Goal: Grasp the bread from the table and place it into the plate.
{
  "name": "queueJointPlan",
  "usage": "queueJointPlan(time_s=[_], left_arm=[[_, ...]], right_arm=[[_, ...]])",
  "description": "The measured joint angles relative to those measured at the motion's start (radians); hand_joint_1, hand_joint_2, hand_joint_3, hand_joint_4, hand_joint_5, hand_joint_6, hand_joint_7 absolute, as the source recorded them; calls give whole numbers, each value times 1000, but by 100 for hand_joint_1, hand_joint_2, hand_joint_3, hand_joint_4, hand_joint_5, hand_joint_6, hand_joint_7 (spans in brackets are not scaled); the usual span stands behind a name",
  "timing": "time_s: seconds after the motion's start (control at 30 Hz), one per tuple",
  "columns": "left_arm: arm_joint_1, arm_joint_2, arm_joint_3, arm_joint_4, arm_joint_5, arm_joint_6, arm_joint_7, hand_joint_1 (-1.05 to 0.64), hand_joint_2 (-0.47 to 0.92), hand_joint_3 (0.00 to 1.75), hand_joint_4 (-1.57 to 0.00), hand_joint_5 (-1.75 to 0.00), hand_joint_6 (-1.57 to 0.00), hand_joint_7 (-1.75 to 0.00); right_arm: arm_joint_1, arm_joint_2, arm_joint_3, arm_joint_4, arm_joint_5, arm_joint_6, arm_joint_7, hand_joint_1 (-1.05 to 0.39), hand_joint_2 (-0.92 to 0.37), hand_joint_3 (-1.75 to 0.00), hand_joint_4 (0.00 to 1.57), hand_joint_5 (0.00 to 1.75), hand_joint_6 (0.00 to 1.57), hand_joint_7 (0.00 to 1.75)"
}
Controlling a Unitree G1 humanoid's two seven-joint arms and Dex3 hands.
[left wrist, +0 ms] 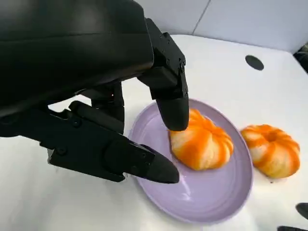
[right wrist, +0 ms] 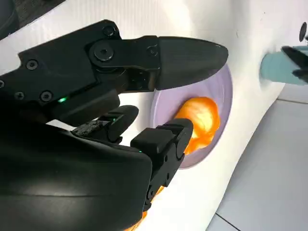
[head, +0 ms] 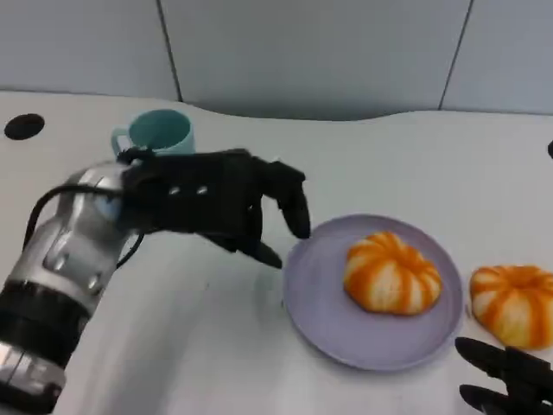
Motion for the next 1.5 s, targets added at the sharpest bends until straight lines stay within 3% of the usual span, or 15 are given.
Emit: queueJointPlan(time_s=[0.17, 0.2, 0.27, 0.57, 0.7, 0.9, 0.97, 1.0, 1.07, 1.13, 1.2, 1.23, 1.3, 1.4, 1.5], left_arm=[[178, -6, 93, -142, -110, 90, 51, -42, 92, 7, -34, -168, -27, -154], [200, -6, 99, -150, -115, 106, 54, -41, 92, 10, -35, -172, -22, -166], [263, -7, 139, -198, -154, 132, 78, -42, 92, 12, -36, -174, -21, -172], [529, -23, 261, -305, -227, 247, 232, -42, 92, 14, -44, -175, -25, -175], [582, -23, 272, -312, -228, 291, 270, -37, 92, 11, -49, -175, -32, -175], [600, -14, 271, -302, -209, 354, 319, -34, 92, 9, -42, -174, -42, -175], [604, -9, 268, -296, -189, 377, 330, -34, 92, 9, -37, -172, -41, -175], [606, -9, 266, -296, -185, 392, 338, -34, 92, 10, -36, -147, -40, -175], [607, -8, 260, -296, -172, 416, 350, -34, 92, 11, -37, -132, -40, -175], [608, -7, 252, -296, -155, 433, 361, -34, 92, 10, -27, -120, -41, -175], [601, -6, 242, -298, -140, 448, 377, -32, 92, 9, -49, -163, -44, -175], [596, -5, 239, -297, -134, 455, 381, -32, 92, 8, -58, -168, -46, -175], [593, -5, 237, -290, -130, 460, 391, -29, 92, 7, -70, -173, -51, -175], [588, -5, 244, -269, -143, 445, 391, -31, 91, 6, -65, -174, -54, -175], [586, -2, 247, -247, -147, 412, 391, -34, 90, 5, -70, -175, -58, -175]], right_arm=[[7, -1, -20, 14, 13, -18, 3, -45, -92, -48, 69, 3, 58, 1], [9, -1, -21, 17, 17, -21, 3, -45, -92, -48, 70, 3, 57, 0], [4, -1, -21, 19, 20, -29, 9, -46, -92, -49, 69, 3, 57, 0], [9, -2, -24, 20, 20, -34, 13, -45, -92, -48, 69, 3, 58, 1], [11, -2, -24, 20, 19, -34, 12, -45, -92, -49, 70, 3, 58, 0], [12, -2, -31, 20, 23, -44, 15, -45, -92, -49, 70, 4, 59, 1], [13, -4, -39, 20, 23, -44, 18, -45, -92, -49, 70, 4, 59, 1], [14, -6, -44, 20, 23, -44, 19, -45, -92, -49, 71, 4, 59, 1], [13, -7, -54, 21, 27, -44, 22, -45, -92, -49, 71, 4, 59, 1], [9, -9, -60, 28, 32, -46, 26, -46, -92, -49, 72, 5, 60, 1], [2, -15, -62, 46, 34, -47, 32, -46, -92, -49, 72, 5, 60, 1], [-3, -17, -62, 53, 34, -47, 33, -46, -92, -49, 72, 5, 60, 1], [-15, -19, -62, 61, 33, -46, 33, -45, -92, -49, 71, 4, 59, 0], [-31, -21, -62, 73, 28, -43, 33, -45, -92, -49, 70, 4, 59, 1], [-49, -21, -62, 85, 29, -30, 33, -46, -92, -48, 71, 4, 60, 1]])
